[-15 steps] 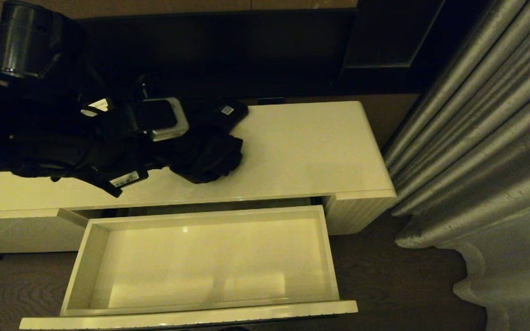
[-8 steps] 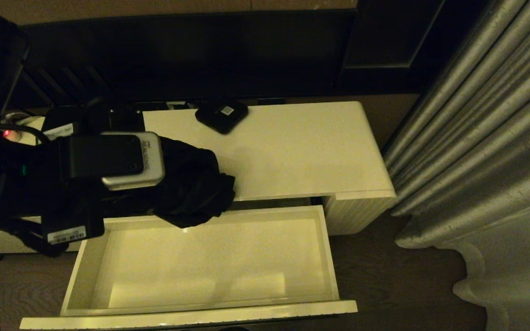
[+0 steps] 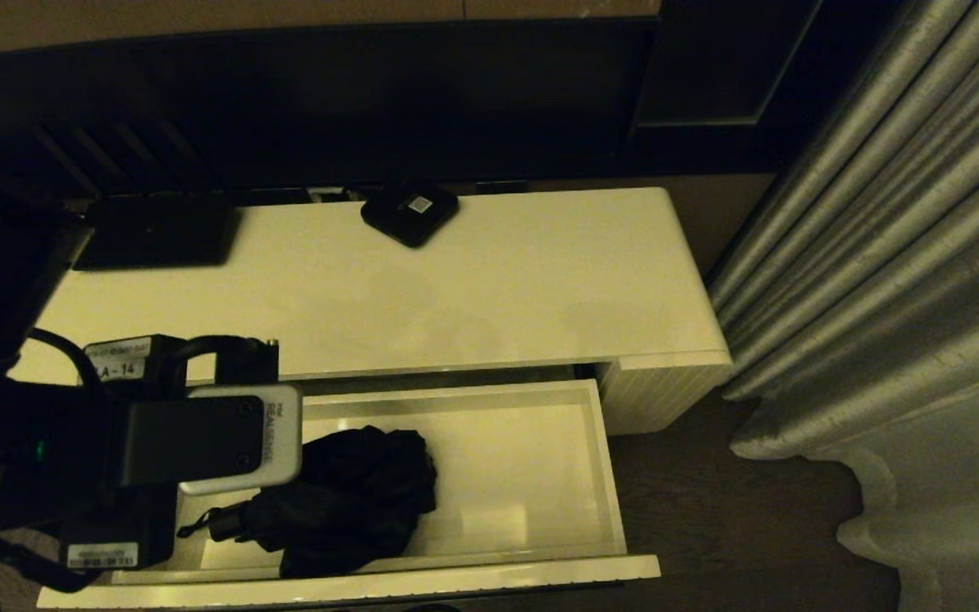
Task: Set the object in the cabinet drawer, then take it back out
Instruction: Put the umbrella in the drawer, then close the drawer
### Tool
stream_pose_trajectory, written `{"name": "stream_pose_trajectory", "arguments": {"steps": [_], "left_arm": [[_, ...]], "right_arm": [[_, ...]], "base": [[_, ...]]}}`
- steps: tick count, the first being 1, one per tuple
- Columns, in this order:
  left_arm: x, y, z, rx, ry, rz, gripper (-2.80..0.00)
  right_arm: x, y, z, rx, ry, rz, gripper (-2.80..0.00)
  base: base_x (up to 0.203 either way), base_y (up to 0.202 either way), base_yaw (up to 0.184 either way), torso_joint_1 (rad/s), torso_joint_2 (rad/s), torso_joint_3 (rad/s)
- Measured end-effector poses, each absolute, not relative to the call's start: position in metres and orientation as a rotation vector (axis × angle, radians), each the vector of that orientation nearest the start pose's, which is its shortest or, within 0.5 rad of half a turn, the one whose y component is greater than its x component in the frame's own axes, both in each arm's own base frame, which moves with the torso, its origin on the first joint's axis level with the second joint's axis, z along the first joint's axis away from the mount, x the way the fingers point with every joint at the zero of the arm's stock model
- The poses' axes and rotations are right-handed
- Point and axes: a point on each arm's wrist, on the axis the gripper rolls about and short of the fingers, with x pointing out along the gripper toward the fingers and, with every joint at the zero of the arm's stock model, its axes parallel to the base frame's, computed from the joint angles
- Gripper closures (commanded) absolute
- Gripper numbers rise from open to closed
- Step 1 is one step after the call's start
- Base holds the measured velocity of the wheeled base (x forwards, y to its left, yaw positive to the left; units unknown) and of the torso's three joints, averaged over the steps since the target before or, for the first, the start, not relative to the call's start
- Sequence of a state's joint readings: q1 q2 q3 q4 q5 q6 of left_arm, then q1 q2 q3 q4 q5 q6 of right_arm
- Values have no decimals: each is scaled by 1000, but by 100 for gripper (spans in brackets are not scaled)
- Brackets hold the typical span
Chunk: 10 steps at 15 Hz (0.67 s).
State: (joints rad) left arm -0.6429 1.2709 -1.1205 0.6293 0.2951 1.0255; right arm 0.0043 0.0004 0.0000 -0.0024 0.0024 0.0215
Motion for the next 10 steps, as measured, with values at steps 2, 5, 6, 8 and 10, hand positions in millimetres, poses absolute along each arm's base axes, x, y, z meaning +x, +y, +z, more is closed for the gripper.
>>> {"name": "stream_pose_trajectory", "arguments": {"steps": [2,5,6,8,10], "left_arm": [[141,-98,255,1318,463,-676,0],[142,-100,238,1306,490,-693,0],[140,-100,230,1300,518,-709,0],[137,-101,218,1283,553,-759,0],[132,-99,202,1279,602,-828,0]], "right_arm": [[-23,0,76,21,-2,7,0],[-23,0,76,21,-2,7,0],[-23,0,76,21,-2,7,0],[-23,0,76,21,-2,7,0],[-23,0,76,21,-2,7,0]], "base": [[0,0,0,0,0,0],[0,0,0,0,0,0],[0,0,0,0,0,0],[0,0,0,0,0,0],[0,0,0,0,0,0]]}}
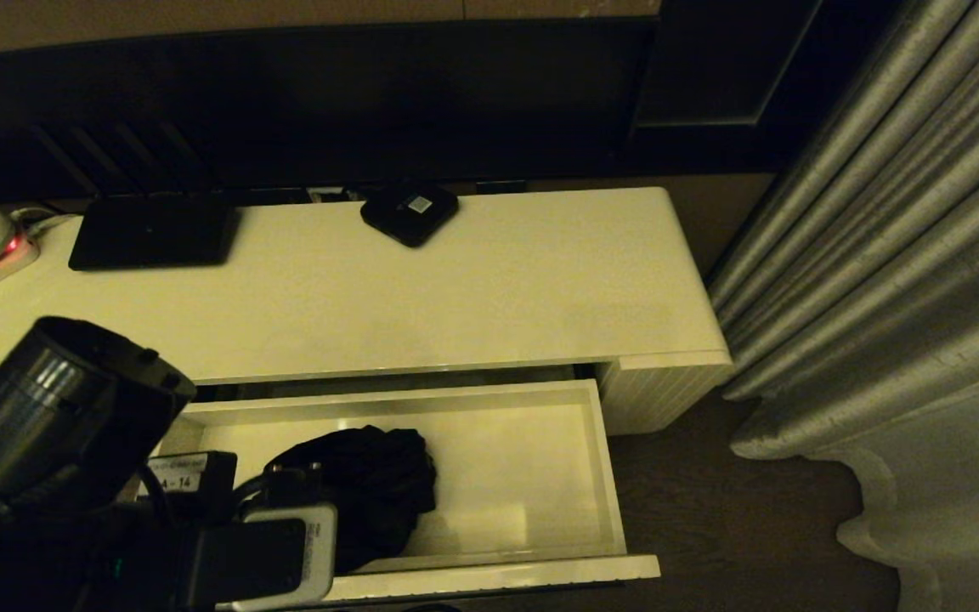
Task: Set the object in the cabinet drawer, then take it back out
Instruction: Close the drawer
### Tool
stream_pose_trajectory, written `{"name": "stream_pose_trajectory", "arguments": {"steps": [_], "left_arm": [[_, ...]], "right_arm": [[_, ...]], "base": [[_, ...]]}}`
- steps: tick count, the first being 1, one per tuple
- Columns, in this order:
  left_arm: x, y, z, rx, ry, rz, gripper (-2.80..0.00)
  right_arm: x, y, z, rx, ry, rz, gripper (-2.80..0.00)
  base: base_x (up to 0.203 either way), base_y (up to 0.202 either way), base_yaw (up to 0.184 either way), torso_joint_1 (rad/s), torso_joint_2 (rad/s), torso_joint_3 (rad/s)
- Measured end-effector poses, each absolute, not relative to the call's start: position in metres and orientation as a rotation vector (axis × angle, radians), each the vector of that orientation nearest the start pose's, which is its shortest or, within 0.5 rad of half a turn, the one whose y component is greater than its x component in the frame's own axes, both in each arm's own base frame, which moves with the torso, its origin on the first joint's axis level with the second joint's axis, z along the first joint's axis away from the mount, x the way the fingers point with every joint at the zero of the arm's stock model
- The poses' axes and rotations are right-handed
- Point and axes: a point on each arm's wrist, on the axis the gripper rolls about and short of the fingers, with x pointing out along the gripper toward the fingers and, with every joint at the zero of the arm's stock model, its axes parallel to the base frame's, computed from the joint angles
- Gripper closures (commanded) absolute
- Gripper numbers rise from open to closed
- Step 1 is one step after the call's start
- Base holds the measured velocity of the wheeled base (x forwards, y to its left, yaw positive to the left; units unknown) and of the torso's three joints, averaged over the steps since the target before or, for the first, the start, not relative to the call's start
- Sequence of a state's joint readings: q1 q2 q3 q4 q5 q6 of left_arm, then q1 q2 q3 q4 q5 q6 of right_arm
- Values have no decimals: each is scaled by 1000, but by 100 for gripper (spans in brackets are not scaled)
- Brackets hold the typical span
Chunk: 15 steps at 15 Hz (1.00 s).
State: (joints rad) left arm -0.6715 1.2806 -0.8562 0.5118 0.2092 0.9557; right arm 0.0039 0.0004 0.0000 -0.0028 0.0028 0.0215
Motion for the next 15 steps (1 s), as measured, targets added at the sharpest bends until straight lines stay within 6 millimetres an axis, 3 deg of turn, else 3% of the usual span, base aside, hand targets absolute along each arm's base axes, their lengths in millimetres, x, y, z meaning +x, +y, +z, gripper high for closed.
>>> {"name": "stream_pose_trajectory", "arguments": {"steps": [2,3,14,15], "left_arm": [[128,-96,188,1273,652,-858,0],[127,-96,183,1258,672,-871,-280],[97,-80,147,1192,758,-1100,-280],[95,-79,143,1189,770,-1111,0]], "right_arm": [[-23,0,76,21,-2,7,0],[-23,0,76,21,-2,7,0],[-23,0,76,21,-2,7,0],[-23,0,76,21,-2,7,0]], "base": [[0,0,0,0,0,0],[0,0,0,0,0,0],[0,0,0,0,0,0],[0,0,0,0,0,0]]}}
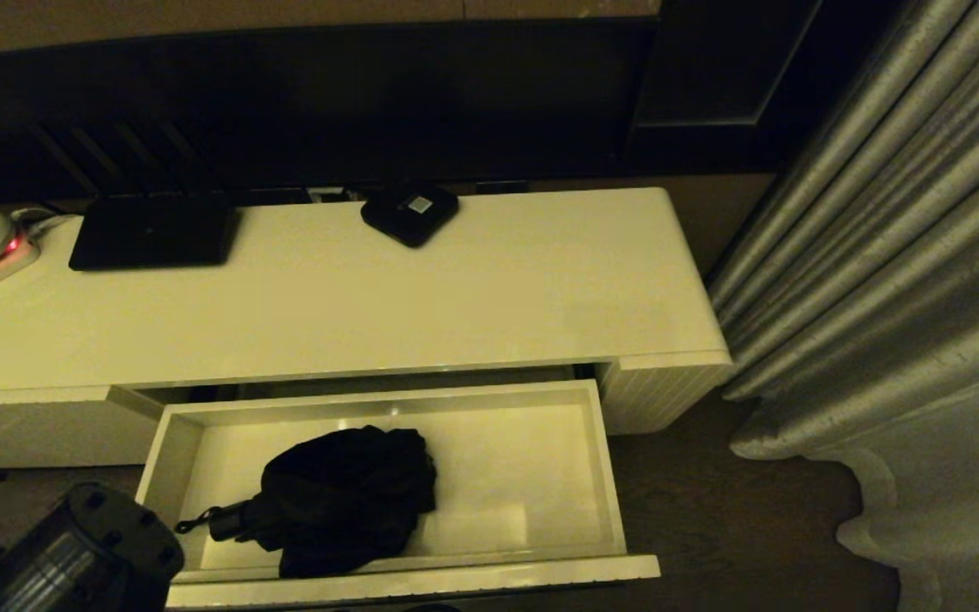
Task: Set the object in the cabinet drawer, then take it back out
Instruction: Close the drawer
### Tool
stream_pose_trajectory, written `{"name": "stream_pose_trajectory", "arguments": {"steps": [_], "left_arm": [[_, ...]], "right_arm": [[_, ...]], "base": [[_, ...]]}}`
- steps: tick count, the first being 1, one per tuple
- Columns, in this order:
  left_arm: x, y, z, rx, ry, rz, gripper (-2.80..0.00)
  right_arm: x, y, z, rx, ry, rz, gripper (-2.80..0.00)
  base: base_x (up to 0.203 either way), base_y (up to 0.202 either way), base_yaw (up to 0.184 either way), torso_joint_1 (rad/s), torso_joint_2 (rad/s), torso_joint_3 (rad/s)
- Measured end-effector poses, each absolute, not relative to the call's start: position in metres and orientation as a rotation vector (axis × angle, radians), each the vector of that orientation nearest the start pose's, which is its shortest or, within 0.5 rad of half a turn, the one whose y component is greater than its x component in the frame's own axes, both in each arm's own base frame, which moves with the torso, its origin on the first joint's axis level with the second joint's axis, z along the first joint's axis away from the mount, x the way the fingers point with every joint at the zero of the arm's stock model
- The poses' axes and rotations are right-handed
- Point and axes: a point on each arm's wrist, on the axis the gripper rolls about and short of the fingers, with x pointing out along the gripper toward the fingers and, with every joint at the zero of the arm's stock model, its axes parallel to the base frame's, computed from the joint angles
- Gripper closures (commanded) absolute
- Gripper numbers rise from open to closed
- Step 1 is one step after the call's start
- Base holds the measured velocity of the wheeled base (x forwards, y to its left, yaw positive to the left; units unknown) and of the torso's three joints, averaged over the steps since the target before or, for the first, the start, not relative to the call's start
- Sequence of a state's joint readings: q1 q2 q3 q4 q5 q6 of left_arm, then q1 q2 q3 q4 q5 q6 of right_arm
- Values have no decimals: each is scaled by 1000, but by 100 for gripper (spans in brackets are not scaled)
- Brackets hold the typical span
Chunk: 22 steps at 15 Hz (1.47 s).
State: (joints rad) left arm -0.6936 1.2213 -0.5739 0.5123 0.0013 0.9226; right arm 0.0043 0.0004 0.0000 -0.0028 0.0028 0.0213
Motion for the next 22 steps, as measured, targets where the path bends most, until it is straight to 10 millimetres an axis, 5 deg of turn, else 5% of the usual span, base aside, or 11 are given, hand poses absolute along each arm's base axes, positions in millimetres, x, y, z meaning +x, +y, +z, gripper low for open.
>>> {"name": "stream_pose_trajectory", "arguments": {"steps": [14,22], "left_arm": [[74,-65,116,1132,864,-1243,0],[83,-73,90,1116,982,-1255,0]], "right_arm": [[-23,0,76,21,-2,7,0],[-23,0,76,21,-2,7,0]], "base": [[0,0,0,0,0,0],[0,0,0,0,0,0]]}}
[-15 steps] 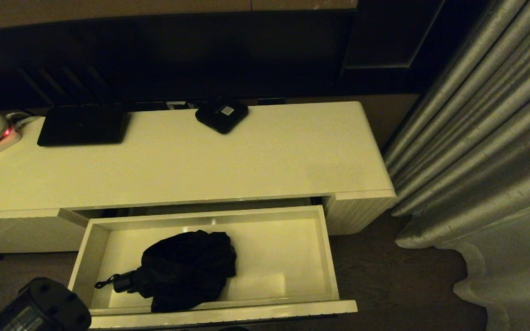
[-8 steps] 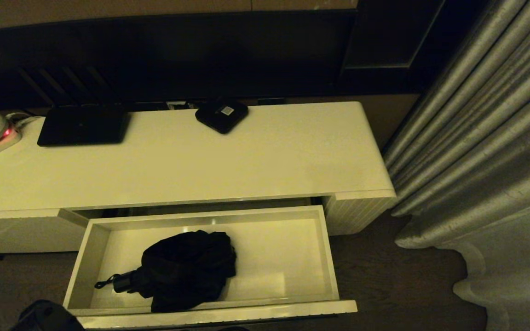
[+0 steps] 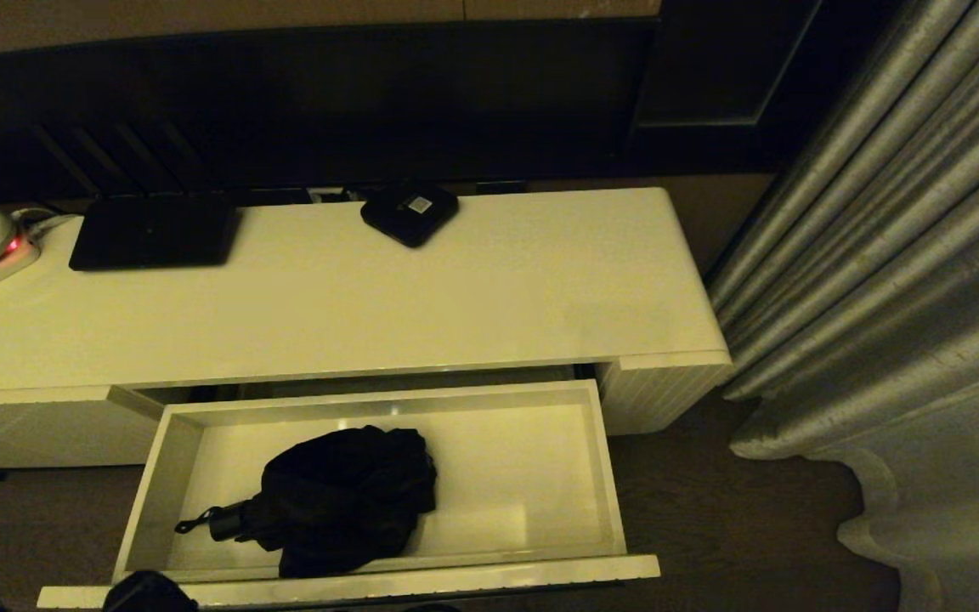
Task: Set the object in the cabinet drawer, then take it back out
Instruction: Close the drawer
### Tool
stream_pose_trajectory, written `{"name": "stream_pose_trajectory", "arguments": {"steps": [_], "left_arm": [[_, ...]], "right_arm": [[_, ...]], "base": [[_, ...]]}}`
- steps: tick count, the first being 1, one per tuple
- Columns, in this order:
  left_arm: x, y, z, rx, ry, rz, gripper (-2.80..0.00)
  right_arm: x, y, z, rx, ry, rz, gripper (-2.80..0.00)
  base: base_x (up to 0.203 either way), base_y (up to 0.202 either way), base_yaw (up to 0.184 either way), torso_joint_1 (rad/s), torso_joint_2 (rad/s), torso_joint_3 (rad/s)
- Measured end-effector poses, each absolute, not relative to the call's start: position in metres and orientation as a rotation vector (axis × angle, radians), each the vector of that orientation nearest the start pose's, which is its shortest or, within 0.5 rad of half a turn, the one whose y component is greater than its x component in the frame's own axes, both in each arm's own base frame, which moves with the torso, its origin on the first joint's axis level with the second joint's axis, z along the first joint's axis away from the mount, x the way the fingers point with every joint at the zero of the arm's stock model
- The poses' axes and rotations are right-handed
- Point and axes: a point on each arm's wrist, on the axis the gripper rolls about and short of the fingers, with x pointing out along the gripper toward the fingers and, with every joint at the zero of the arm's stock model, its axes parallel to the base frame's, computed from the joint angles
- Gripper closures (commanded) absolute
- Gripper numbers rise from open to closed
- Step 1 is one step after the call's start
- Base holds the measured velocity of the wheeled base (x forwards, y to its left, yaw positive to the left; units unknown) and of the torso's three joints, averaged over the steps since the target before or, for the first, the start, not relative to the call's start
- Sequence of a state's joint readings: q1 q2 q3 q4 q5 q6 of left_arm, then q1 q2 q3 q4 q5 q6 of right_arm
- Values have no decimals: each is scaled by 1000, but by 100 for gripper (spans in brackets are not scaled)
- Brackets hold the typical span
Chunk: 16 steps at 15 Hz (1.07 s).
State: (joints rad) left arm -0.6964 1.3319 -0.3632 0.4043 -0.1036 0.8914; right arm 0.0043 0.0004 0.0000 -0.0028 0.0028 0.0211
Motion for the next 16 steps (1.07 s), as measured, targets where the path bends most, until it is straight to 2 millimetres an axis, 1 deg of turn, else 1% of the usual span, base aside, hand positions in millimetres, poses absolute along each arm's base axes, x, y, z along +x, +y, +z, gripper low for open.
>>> {"name": "stream_pose_trajectory", "arguments": {"steps": [2,6,8,11,14,16], "left_arm": [[89,-77,85,1105,989,-1241,0],[110,-94,74,1040,963,-1157,0],[124,-104,68,999,922,-1102,0],[134,-111,61,955,922,-1052,0],[149,-121,58,923,866,-920,0],[153,-123,56,941,856,-878,0]], "right_arm": [[-23,0,76,21,-2,7,0],[-23,0,76,21,-2,7,0],[-23,0,76,21,-2,7,0],[-23,0,76,21,-2,7,0],[-23,0,76,21,-2,7,0],[-23,0,76,21,-2,7,0]], "base": [[0,0,0,0,0,0],[0,0,0,0,0,0],[0,0,0,0,0,0],[0,0,0,0,0,0],[0,0,0,0,0,0],[0,0,0,0,0,0]]}}
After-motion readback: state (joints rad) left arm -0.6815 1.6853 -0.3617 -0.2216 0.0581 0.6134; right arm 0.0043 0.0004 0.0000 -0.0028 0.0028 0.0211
